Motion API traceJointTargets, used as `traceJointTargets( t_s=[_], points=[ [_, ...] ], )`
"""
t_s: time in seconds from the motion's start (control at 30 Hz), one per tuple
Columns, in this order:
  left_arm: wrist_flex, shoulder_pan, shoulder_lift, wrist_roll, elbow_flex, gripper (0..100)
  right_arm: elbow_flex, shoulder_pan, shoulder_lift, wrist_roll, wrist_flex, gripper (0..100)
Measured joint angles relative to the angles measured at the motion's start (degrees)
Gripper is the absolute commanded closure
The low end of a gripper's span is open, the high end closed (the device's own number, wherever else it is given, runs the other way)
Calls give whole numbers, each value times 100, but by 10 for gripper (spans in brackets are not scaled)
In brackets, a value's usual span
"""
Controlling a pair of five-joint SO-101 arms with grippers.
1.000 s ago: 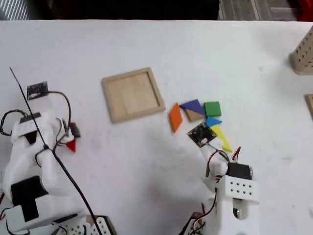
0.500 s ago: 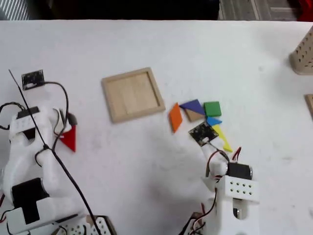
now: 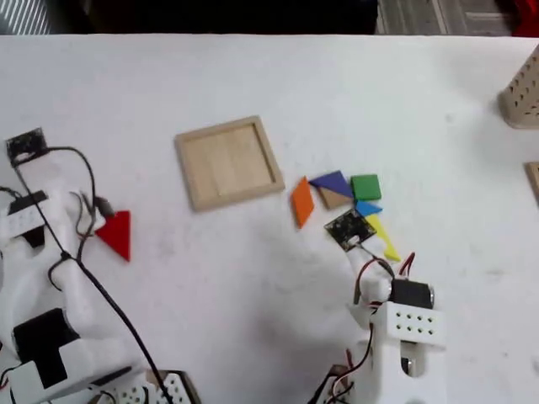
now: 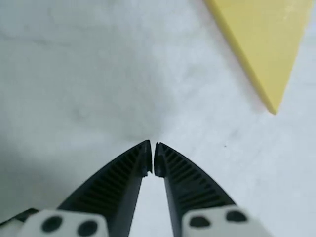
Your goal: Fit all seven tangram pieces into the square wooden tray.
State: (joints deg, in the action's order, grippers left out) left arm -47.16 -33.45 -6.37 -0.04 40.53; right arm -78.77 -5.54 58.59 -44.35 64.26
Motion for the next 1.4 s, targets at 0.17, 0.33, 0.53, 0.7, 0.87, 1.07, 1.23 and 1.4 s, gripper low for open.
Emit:
traceJointTargets(
  t_s=[0.17, 0.33, 0.53, 0.7, 0.87, 1.07, 1.23, 1.4],
  points=[
    [35, 519, 0, 686, 18, 728, -26, 176, 0, 0, 0, 978],
    [598, 809, 0, 774, 501, 728, -26, 176, 0, 0, 0, 978],
    [879, 941, 185, 730, 589, 728, -26, 176, 0, 0, -105, 978],
    [-26, 949, 923, 554, -440, 728, -26, 202, 0, 0, -105, 978],
    [-545, 932, 1380, 545, -1046, 728, -26, 202, 0, 0, -105, 978],
    [-510, 765, 1152, 545, -774, 731, -26, 202, 0, 0, -105, 978],
    [-510, 598, 1029, 545, -554, 732, -26, 202, 0, 0, -105, 978],
    [-510, 598, 1020, 536, -527, 732, -26, 202, 0, 0, -105, 978]
  ],
)
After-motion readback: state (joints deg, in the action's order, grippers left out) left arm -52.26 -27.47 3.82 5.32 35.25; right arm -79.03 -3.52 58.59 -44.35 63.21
